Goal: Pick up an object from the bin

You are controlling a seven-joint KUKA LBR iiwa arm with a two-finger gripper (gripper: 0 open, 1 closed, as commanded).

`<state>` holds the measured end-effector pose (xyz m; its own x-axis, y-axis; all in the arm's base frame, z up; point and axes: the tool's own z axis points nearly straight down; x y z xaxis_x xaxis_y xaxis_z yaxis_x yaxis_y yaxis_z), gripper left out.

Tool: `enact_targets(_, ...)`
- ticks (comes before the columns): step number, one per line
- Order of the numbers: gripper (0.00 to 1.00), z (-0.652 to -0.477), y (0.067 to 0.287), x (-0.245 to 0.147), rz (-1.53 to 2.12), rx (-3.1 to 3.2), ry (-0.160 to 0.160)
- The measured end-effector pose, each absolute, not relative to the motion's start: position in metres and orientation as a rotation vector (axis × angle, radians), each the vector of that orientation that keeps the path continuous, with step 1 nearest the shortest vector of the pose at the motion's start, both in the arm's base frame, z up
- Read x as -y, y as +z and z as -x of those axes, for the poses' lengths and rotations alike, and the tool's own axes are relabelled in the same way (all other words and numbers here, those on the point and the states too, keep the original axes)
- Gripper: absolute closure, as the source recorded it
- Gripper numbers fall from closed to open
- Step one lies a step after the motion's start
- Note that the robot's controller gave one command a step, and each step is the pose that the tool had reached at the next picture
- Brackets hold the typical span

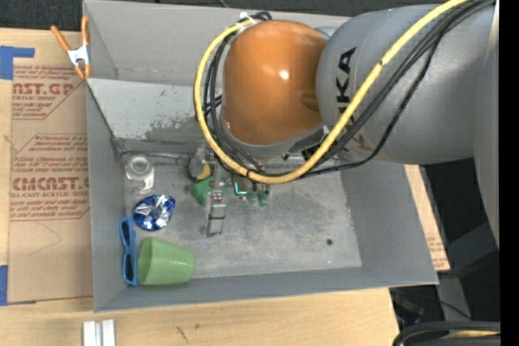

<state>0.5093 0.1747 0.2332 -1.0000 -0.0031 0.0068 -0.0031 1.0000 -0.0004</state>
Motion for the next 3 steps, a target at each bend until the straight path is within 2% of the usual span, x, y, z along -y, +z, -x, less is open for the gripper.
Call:
enact_targets(1, 0.0, -0.546, 0.071, -0.213, -0.627, 3.09, -0.003)
enact_targets(2, 0.0, -0.536, 0.101, -0.225, -0.501, 3.106, -0.003)
enact_targets(3, 0.0, -0.539, 0.104, -0.221, -0.258, 3.133, -0.002)
